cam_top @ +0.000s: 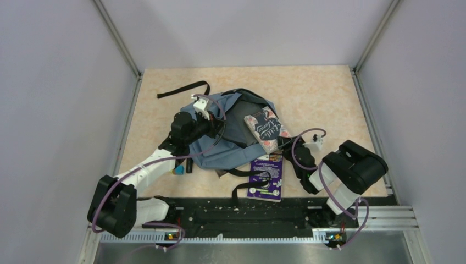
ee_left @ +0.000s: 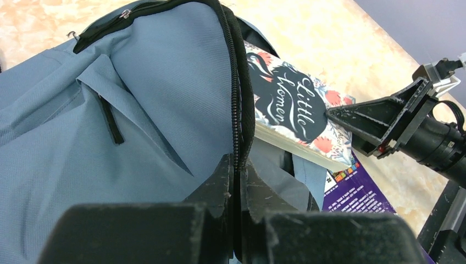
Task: Pack the student bag
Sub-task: Pick up the book from the student bag.
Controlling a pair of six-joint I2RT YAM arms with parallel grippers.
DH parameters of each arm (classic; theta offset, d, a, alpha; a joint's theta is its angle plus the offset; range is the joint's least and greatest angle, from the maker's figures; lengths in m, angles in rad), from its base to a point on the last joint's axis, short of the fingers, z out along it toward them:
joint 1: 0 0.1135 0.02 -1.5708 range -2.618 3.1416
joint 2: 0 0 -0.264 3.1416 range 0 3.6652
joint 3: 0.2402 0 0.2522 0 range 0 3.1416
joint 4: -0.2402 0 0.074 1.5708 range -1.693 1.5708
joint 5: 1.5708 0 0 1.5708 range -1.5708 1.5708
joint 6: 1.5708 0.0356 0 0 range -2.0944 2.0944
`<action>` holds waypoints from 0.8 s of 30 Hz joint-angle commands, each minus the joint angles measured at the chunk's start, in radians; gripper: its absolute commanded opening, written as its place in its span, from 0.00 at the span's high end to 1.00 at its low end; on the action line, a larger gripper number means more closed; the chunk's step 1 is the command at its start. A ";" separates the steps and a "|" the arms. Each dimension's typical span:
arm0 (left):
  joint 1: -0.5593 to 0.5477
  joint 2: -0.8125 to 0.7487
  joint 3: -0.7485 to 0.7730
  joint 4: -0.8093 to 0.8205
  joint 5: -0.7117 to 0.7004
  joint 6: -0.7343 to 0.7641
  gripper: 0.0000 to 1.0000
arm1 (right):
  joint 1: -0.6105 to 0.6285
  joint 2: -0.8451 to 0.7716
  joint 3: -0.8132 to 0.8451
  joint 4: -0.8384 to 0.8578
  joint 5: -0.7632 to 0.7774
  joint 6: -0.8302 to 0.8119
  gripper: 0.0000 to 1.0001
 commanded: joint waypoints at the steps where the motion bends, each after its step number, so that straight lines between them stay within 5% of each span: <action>1: -0.012 -0.035 0.006 0.029 0.025 0.006 1.00 | -0.047 0.000 0.029 0.182 0.026 -0.110 0.57; 8: -0.020 -0.080 0.066 -0.032 0.030 -0.015 1.00 | -0.146 -0.086 0.061 0.207 -0.153 -0.257 1.00; 12: -0.020 -0.092 0.156 -0.133 0.058 -0.039 1.00 | -0.209 -0.229 0.089 0.102 -0.327 -0.277 1.00; 24: -0.020 -0.117 0.341 -0.337 0.118 -0.092 1.00 | -0.246 -0.595 0.320 -0.611 -0.614 -0.382 1.00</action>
